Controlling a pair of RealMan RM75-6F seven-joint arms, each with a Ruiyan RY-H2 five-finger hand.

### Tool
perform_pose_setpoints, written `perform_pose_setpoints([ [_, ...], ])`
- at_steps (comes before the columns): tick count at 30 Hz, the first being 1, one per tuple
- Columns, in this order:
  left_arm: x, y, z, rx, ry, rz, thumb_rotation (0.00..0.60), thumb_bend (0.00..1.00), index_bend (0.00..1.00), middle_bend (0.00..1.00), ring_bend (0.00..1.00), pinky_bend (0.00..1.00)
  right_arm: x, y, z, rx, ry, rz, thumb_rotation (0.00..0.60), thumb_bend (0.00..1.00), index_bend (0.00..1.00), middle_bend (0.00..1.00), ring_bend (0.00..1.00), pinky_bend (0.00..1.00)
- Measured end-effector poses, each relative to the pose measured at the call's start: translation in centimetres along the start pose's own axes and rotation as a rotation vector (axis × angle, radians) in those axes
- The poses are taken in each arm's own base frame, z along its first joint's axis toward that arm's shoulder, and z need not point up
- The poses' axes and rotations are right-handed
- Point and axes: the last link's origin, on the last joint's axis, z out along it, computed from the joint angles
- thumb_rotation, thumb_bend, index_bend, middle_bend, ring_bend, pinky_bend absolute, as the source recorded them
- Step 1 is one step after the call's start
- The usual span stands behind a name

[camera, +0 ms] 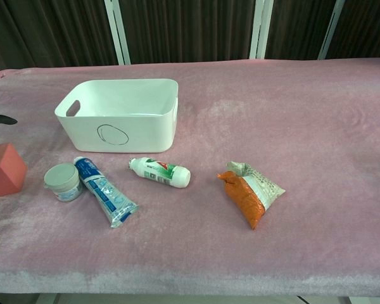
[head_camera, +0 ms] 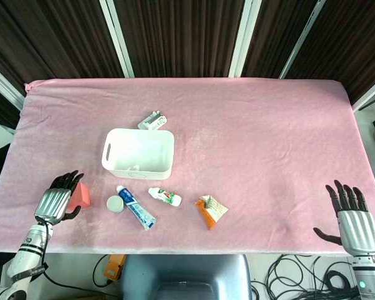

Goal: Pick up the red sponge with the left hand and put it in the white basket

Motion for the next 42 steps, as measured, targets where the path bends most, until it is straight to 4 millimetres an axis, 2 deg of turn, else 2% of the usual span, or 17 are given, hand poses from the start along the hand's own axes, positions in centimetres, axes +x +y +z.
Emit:
perform_pose_setpoints([
  [13, -0.3, 0.2, 0.2, -0.016, -0.033, -0.005, 0.6, 0.36, 0.0, 0.0, 0.0, 0.1, -0.1, -0.1, -0.2, -0.001, -0.004, -0.003, 0.6, 0.05, 0.0, 0.0, 0.0, 0.13],
  [20, -0.8, 0.2, 1.5, -0.011, -0.067, -0.002, 0.6, 0.36, 0.0, 0.0, 0.0, 0.11, -0.2, -0.1, -0.1, 0.009, -0.012, -0.005, 0.6, 0.05, 0.0, 0.0, 0.0, 0.13],
  [22, -1.0, 0.0, 2.0, 0.0, -0.073, 0.0, 0.6, 0.38, 0.02, 0.07, 0.06, 0.14, -0.3, -0.1, -0.1, 0.011, -0.017, -0.006, 0.6, 0.05, 0.0, 0.0, 0.0, 0.13],
  [25, -1.1, 0.0, 2.4, 0.007, -0.059, 0.004, 0.6, 0.51, 0.17, 0.33, 0.31, 0.31, -0.2, -0.1, -0.1, 0.013, -0.019, -0.006, 0.6, 0.05, 0.0, 0.0, 0.0, 0.13],
  [29, -1.0, 0.0, 2.7, 0.01, -0.032, 0.008, 0.6, 0.6, 0.31, 0.48, 0.47, 0.47, -0.2, -0.2, -0.2, 0.015, -0.018, -0.004, 0.6, 0.05, 0.0, 0.0, 0.0, 0.13],
  [32, -0.6, 0.1, 2.8, 0.009, 0.007, 0.007, 0.6, 0.63, 0.37, 0.54, 0.53, 0.55, -0.2, -0.1, -0.2, 0.015, -0.017, -0.004, 0.6, 0.05, 0.0, 0.0, 0.0, 0.13],
  [36, 0.6, 0.2, 2.5, -0.004, 0.068, -0.006, 0.6, 0.63, 0.4, 0.55, 0.54, 0.56, -0.2, -0.1, -0.3, 0.014, -0.017, -0.002, 0.6, 0.05, 0.0, 0.0, 0.0, 0.13],
  [39, 2.5, 0.5, 2.3, -0.022, 0.152, -0.018, 0.6, 0.62, 0.4, 0.55, 0.54, 0.57, -0.2, -0.2, -0.2, 0.014, -0.019, -0.002, 0.6, 0.05, 0.0, 0.0, 0.0, 0.13],
  [42, 5.2, 1.5, 2.2, -0.057, 0.277, -0.024, 0.6, 0.61, 0.4, 0.54, 0.54, 0.57, -0.2, -0.1, -0.2, 0.014, -0.02, -0.001, 0.6, 0.05, 0.0, 0.0, 0.0, 0.13],
])
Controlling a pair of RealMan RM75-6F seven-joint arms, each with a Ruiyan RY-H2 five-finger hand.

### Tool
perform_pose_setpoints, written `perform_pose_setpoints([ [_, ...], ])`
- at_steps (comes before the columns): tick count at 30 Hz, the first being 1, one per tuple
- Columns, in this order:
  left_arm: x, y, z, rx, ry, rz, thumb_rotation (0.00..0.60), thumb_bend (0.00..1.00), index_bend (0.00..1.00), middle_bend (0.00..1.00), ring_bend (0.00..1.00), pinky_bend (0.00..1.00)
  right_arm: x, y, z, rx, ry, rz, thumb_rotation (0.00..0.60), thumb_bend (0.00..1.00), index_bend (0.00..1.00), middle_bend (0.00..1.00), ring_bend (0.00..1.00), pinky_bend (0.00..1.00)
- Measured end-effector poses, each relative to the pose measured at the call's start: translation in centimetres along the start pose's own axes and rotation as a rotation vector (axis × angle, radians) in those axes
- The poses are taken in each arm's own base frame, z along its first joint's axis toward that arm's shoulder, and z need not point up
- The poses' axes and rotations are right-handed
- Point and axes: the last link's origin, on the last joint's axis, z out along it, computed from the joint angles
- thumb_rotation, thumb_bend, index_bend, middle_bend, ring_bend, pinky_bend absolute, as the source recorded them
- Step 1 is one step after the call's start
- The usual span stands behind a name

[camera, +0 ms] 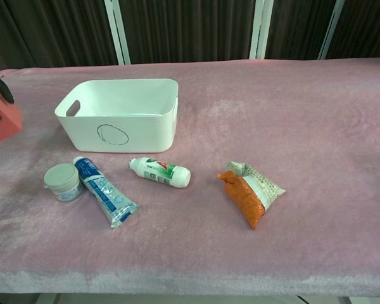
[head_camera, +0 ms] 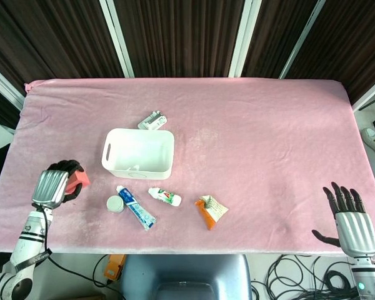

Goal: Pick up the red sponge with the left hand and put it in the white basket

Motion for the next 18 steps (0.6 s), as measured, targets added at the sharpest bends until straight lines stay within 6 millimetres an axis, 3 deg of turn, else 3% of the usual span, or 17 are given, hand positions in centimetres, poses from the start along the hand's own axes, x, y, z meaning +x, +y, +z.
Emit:
perform_pose_setpoints([
  [4, 3.8, 2.7, 1.2, -0.069, 0.157, -0.015, 0.6, 0.61, 0.39, 0.54, 0.54, 0.57, 0.1, 0.0, -0.1, 0.001, 0.005, 0.006, 0.6, 0.05, 0.0, 0.0, 0.0, 0.13],
  [8, 5.8, 6.2, 2.4, -0.143, 0.206, -0.015, 0.6, 0.6, 0.38, 0.53, 0.53, 0.57, 0.3, 0.1, -0.2, 0.003, 0.008, 0.012, 0.6, 0.05, 0.0, 0.0, 0.0, 0.13],
  [13, 6.4, 10.3, 4.6, -0.196, 0.201, -0.003, 0.6, 0.6, 0.38, 0.52, 0.52, 0.57, 0.3, 0.2, -0.2, 0.008, 0.005, 0.015, 0.6, 0.05, 0.0, 0.0, 0.0, 0.13],
  [18, 5.3, 14.2, 6.3, -0.217, 0.174, -0.046, 0.6, 0.59, 0.36, 0.45, 0.48, 0.57, 0.4, 0.2, -0.2, 0.011, -0.006, 0.017, 0.6, 0.05, 0.0, 0.0, 0.0, 0.13],
])
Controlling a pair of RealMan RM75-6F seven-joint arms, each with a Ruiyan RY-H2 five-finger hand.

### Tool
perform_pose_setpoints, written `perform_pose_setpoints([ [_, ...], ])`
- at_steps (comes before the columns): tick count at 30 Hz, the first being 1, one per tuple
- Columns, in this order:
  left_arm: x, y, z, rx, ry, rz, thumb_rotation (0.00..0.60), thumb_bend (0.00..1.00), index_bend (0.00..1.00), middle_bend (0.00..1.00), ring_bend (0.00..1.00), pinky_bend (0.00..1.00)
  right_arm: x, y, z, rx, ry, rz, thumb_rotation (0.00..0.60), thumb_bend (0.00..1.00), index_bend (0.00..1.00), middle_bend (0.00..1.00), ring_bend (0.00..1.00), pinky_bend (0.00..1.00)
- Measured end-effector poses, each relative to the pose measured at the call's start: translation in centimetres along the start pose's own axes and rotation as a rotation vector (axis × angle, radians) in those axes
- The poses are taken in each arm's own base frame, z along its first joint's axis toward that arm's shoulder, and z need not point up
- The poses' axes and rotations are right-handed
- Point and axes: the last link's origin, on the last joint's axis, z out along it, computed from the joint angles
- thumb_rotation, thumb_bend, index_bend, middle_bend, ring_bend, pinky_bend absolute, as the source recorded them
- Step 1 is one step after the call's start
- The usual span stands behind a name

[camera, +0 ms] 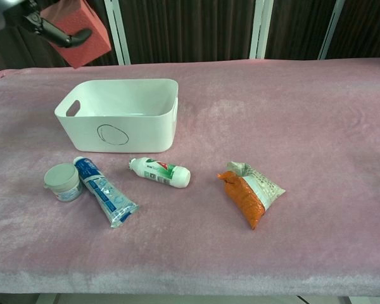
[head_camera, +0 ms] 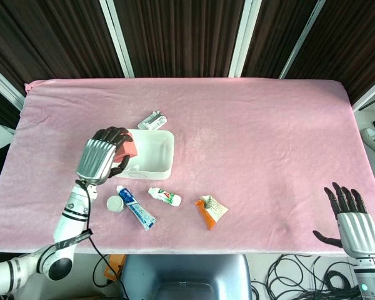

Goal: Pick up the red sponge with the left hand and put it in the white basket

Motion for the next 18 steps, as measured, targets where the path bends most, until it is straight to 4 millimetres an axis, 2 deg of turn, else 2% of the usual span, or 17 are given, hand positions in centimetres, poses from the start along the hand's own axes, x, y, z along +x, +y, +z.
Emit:
perform_pose_setpoints([
  [3, -1.4, 1.7, 0.8, 0.004, -0.011, -0.021, 0.6, 0.56, 0.27, 0.33, 0.37, 0.52, 0.1, 0.0, 0.0, 0.002, -0.003, 0.003, 0.6, 0.05, 0.0, 0.0, 0.0, 0.13],
  [6, -2.7, 2.8, 1.3, 0.008, -0.017, -0.011, 0.6, 0.52, 0.12, 0.19, 0.2, 0.38, 0.1, 0.0, 0.0, 0.004, -0.004, 0.005, 0.6, 0.05, 0.0, 0.0, 0.0, 0.13],
  [10, -3.7, 3.1, 1.5, 0.014, -0.031, -0.002, 0.6, 0.44, 0.02, 0.11, 0.12, 0.34, 0.1, 0.0, 0.0, 0.007, -0.007, 0.005, 0.6, 0.05, 0.0, 0.0, 0.0, 0.13],
  [13, -4.0, 3.0, 1.4, 0.023, -0.058, -0.004, 0.6, 0.39, 0.0, 0.02, 0.04, 0.3, 0.0, 0.0, 0.0, 0.006, -0.009, 0.003, 0.6, 0.05, 0.0, 0.0, 0.0, 0.13],
  [18, -4.1, 2.9, 1.1, 0.034, -0.086, -0.028, 0.6, 0.34, 0.0, 0.0, 0.0, 0.25, 0.0, 0.0, 0.1, 0.005, -0.012, 0.001, 0.6, 0.05, 0.0, 0.0, 0.0, 0.13],
])
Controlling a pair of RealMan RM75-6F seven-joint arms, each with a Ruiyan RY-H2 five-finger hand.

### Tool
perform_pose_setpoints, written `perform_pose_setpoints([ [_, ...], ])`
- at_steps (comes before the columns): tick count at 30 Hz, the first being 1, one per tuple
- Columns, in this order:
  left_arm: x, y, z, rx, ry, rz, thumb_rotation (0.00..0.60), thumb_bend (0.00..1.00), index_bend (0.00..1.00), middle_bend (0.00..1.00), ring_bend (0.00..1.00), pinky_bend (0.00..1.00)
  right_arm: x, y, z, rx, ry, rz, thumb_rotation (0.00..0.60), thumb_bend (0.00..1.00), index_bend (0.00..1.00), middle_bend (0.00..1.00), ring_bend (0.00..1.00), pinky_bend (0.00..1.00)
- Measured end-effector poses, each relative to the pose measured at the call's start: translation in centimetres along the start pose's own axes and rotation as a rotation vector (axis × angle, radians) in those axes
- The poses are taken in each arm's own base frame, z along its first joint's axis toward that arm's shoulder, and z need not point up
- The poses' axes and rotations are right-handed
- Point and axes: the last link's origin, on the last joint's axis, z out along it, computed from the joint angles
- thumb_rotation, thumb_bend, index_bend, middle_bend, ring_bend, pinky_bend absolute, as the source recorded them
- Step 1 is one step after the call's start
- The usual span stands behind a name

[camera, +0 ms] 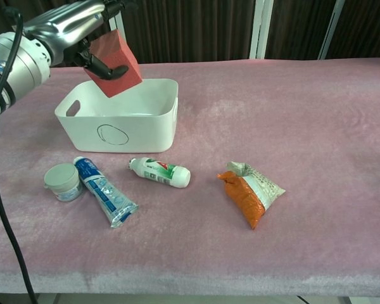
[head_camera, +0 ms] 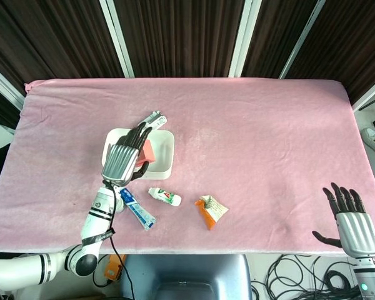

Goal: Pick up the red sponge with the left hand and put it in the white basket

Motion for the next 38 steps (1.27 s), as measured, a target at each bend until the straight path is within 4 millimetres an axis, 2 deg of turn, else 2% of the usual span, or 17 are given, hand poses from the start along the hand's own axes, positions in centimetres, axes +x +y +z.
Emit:
perform_pose_setpoints([
  [12, -0.1, -0.5, -0.7, 0.009, -0.013, -0.015, 0.6, 0.32, 0.0, 0.0, 0.0, 0.22, -0.1, 0.0, 0.0, -0.003, -0.006, -0.003, 0.6, 0.05, 0.0, 0.0, 0.0, 0.13],
  [17, 1.2, -2.6, -2.5, 0.024, -0.03, 0.086, 0.6, 0.32, 0.0, 0.0, 0.0, 0.22, -0.2, 0.0, 0.1, -0.004, -0.01, -0.006, 0.6, 0.05, 0.0, 0.0, 0.0, 0.13],
  [21, 1.9, -6.0, -5.6, 0.053, -0.059, 0.193, 0.6, 0.32, 0.0, 0.0, 0.0, 0.21, -0.3, -0.1, 0.1, -0.008, -0.012, -0.009, 0.6, 0.05, 0.0, 0.0, 0.0, 0.13],
  [25, 1.6, -10.5, -10.4, 0.127, -0.137, 0.266, 0.6, 0.32, 0.0, 0.0, 0.0, 0.19, -0.4, -0.2, 0.1, -0.006, -0.005, -0.011, 0.6, 0.05, 0.0, 0.0, 0.0, 0.13],
  [28, 1.3, -13.0, -13.9, 0.202, -0.186, 0.244, 0.6, 0.33, 0.0, 0.0, 0.0, 0.19, -0.4, -0.4, -0.1, 0.0, -0.002, -0.014, 0.6, 0.05, 0.0, 0.0, 0.0, 0.13],
  [33, 1.4, -15.6, -17.9, 0.273, -0.175, 0.161, 0.6, 0.33, 0.0, 0.0, 0.0, 0.16, -0.5, -0.4, -0.4, 0.006, 0.014, -0.015, 0.6, 0.05, 0.0, 0.0, 0.0, 0.13],
  [38, 1.3, -17.4, -20.3, 0.301, -0.169, 0.103, 0.6, 0.35, 0.0, 0.0, 0.0, 0.16, -0.5, -0.4, -0.2, -0.007, 0.025, -0.015, 0.6, 0.05, 0.0, 0.0, 0.0, 0.13],
])
